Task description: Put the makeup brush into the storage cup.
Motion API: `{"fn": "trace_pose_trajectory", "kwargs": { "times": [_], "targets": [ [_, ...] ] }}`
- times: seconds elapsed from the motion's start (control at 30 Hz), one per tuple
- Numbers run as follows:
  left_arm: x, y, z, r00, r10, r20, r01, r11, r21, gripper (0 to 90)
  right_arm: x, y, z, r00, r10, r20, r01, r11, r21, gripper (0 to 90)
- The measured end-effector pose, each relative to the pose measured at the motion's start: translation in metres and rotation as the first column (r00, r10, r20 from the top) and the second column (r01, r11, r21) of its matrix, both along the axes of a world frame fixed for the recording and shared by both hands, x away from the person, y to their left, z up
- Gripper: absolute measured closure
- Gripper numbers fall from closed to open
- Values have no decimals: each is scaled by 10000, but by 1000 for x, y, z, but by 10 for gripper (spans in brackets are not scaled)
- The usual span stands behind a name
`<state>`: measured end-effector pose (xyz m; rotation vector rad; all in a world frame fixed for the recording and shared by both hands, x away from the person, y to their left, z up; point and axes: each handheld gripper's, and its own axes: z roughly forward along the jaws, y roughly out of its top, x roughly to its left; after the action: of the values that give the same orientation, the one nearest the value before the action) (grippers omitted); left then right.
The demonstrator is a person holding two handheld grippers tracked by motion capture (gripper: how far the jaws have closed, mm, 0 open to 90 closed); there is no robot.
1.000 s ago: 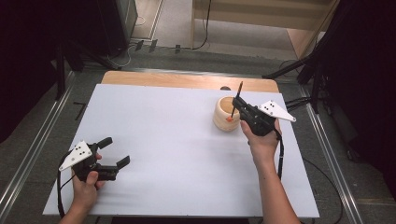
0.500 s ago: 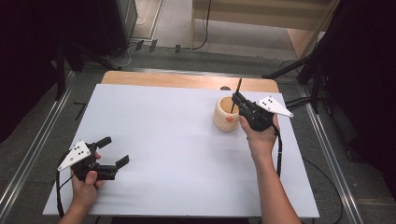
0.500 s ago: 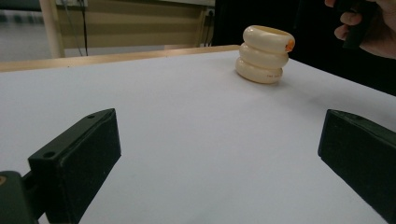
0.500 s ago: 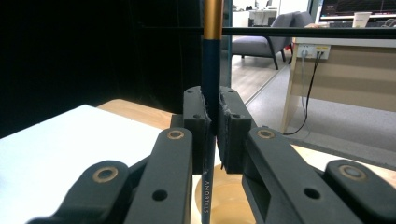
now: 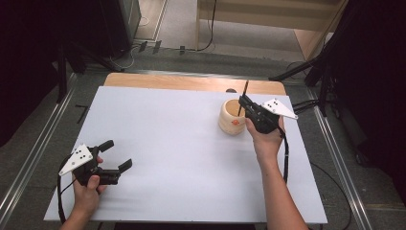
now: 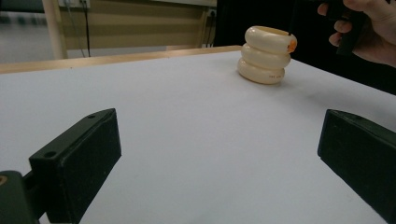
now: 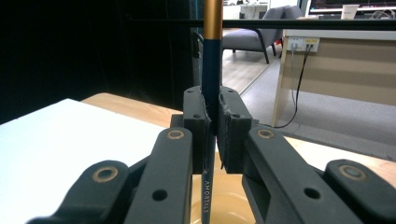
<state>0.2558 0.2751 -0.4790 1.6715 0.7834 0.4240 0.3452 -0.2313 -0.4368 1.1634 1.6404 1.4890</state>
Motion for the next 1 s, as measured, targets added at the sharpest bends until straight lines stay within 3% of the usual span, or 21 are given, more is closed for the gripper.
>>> {"fn": "trace_pose_trajectory", "kwargs": {
  "times": [1.0],
  "targets": [
    [0,-1,0,10000,-58,0,58,10000,-7,1,6,-4,-33,9943,-236,-1038,214,9995,-219,841]
  ]
}}
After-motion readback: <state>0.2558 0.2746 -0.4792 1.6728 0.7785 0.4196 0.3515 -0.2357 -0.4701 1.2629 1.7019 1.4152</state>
